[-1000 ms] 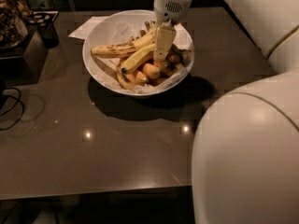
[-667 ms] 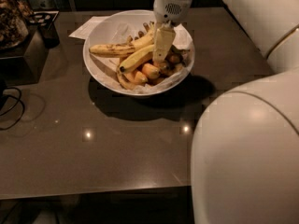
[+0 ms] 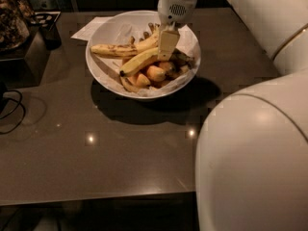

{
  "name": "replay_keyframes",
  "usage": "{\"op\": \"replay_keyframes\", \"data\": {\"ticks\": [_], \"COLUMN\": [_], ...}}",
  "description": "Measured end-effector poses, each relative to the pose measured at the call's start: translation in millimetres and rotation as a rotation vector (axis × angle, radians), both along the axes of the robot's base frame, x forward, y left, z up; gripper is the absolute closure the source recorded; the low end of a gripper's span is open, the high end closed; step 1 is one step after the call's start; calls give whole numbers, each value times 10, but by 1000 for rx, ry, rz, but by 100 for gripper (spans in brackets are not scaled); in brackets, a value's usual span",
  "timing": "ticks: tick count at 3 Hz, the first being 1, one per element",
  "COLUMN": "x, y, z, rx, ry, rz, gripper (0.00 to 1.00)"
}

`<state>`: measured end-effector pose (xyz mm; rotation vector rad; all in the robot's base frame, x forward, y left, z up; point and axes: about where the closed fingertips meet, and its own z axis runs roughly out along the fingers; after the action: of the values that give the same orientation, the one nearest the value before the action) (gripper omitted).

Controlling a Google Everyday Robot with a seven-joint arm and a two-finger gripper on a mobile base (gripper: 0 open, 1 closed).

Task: Pick banana from white bowl

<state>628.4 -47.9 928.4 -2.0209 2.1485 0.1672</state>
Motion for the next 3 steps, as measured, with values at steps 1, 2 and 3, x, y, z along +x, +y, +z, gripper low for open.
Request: {"op": "replay_keyframes", "data": {"ticks": [1,2,3], "x": [0,11,-175], "y": [0,44,51], "z": [0,73,288], "rx": [0,24,89], "ry": [0,-52,-118], "rz": [0,8,34], "gripper": [100,100,100]}}
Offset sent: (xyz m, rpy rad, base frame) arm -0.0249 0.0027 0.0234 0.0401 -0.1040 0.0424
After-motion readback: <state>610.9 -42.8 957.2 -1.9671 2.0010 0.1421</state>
